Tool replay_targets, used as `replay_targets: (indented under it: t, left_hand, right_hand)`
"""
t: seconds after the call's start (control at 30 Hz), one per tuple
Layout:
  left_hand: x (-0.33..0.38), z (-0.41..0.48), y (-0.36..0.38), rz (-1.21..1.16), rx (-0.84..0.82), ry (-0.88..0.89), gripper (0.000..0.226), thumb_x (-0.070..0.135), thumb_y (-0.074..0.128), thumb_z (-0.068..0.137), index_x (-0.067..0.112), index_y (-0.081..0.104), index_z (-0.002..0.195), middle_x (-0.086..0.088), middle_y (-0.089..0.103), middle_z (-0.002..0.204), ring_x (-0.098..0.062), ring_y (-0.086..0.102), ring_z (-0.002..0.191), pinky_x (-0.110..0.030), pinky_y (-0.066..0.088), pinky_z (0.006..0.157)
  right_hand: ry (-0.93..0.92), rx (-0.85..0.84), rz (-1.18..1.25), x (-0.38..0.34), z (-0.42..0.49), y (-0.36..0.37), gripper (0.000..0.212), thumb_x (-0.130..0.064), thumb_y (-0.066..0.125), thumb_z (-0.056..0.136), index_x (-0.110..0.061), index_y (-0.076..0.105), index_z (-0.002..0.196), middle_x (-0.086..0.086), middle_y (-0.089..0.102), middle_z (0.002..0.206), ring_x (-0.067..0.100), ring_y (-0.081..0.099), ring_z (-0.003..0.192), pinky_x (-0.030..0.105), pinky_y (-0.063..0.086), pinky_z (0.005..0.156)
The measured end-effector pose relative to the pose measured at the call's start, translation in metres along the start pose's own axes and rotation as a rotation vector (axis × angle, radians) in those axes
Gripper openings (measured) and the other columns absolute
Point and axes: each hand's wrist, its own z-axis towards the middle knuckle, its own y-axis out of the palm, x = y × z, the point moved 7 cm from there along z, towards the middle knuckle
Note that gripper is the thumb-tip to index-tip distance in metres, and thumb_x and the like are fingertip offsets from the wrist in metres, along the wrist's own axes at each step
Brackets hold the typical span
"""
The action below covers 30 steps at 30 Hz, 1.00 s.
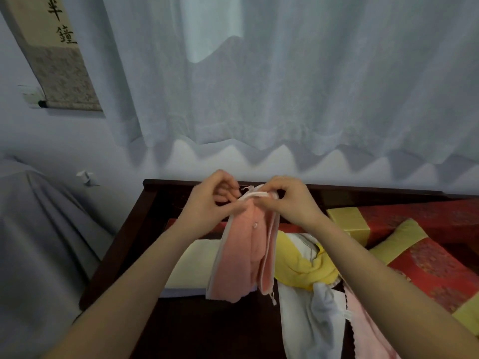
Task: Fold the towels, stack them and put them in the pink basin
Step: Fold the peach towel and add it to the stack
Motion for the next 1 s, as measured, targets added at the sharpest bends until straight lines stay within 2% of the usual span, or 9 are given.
replay_targets:
  t: [0.13,0.4,0.47,0.57,0.63,0.7,0.77,0.9,1.0]
  left_hand:
    - [-0.065,-0.047,0.026,0.044,-0.191,-0.19,0.039,0.023,0.086,0.059,0.027,0.061,0.089,0.011,0.067,0.09,-0.005,0.062,0.083,-0.023,0.052,0.079]
    - [-0.123,-0.078,0.074,0.424,-0.291,-0.176,0.033,0.053,0.064,0.071,0.031,0.062,0.095,0.023,0.053,0.099,0.003,0.044,0.098,-0.016,0.033,0.087]
    - [-0.118,-0.077,0.07,0.234,-0.2,-0.26,0.015,0.032,0.065,0.083,0.021,0.062,0.092,0.013,0.059,0.095,-0.002,0.052,0.092,-0.023,0.039,0.084]
    - [-0.109,-0.073,0.027,-0.427,0.08,-0.41,0.008,0.002,0.054,0.091,0.009,0.058,0.089,-0.001,0.064,0.083,-0.012,0.062,0.079,-0.026,0.054,0.072]
    - [-0.107,-0.072,-0.012,-0.588,0.192,-0.38,0.005,0.017,0.061,0.086,0.012,0.06,0.086,0.002,0.063,0.076,-0.008,0.061,0.07,-0.022,0.055,0.062]
    - [-0.109,-0.075,-0.042,-0.633,0.214,-0.335,0.035,0.041,0.078,0.066,0.015,0.064,0.085,0.001,0.063,0.073,-0.005,0.059,0.065,-0.019,0.053,0.057]
    - [-0.114,-0.078,-0.067,-0.439,0.177,-0.351,0.049,0.055,0.082,0.056,0.018,0.068,0.085,0.001,0.064,0.07,-0.007,0.056,0.06,-0.017,0.05,0.053]
    - [-0.12,-0.079,-0.069,0.313,-0.195,-0.38,0.021,0.051,0.075,0.068,0.037,0.07,0.083,0.013,0.071,0.078,-0.003,0.064,0.076,-0.025,0.053,0.074]
    - [-0.084,-0.06,-0.037,0.254,-0.138,-0.281,0.047,0.037,0.081,0.068,0.043,0.059,0.109,0.017,0.065,0.108,0.004,0.059,0.106,-0.008,0.046,0.085]
  right_hand:
    - [0.061,0.034,0.107,-0.015,0.005,-0.032,0.023,-0.009,0.08,0.069,-0.03,0.071,0.071,-0.011,0.068,0.073,0.0,0.059,0.071,0.02,0.045,0.072]
    - [0.003,0.17,0.217,-0.055,0.011,-0.097,0.018,-0.007,0.076,0.073,-0.023,0.072,0.066,-0.012,0.066,0.06,0.006,0.059,0.065,0.017,0.046,0.068]
    - [0.026,0.232,0.218,-0.051,0.013,-0.113,0.019,-0.008,0.076,0.073,-0.024,0.072,0.063,-0.011,0.064,0.058,0.005,0.057,0.063,0.013,0.044,0.063]
    - [0.113,0.303,0.111,-0.028,0.013,-0.133,0.016,-0.011,0.077,0.073,-0.023,0.07,0.065,-0.011,0.061,0.057,0.002,0.053,0.058,0.011,0.04,0.057]
    - [0.176,0.314,0.063,-0.007,0.008,-0.14,0.016,-0.013,0.077,0.073,-0.024,0.069,0.064,-0.01,0.062,0.058,0.004,0.053,0.06,0.012,0.04,0.055]
    - [0.24,0.336,0.07,0.013,0.0,-0.143,0.017,-0.014,0.077,0.075,-0.025,0.069,0.064,-0.011,0.063,0.059,0.006,0.054,0.062,0.013,0.042,0.056]
    - [0.27,0.359,0.11,0.023,-0.007,-0.139,0.015,-0.014,0.077,0.075,-0.023,0.069,0.066,-0.007,0.063,0.062,0.007,0.054,0.063,0.018,0.043,0.057]
    - [0.211,0.195,0.05,0.015,-0.007,-0.102,0.01,-0.015,0.08,0.073,-0.019,0.071,0.072,-0.011,0.063,0.063,-0.003,0.052,0.058,0.012,0.04,0.057]
    - [0.155,-0.006,-0.005,0.0,-0.007,-0.059,0.013,-0.012,0.083,0.069,-0.018,0.075,0.077,-0.015,0.068,0.07,-0.004,0.061,0.068,0.01,0.043,0.063]
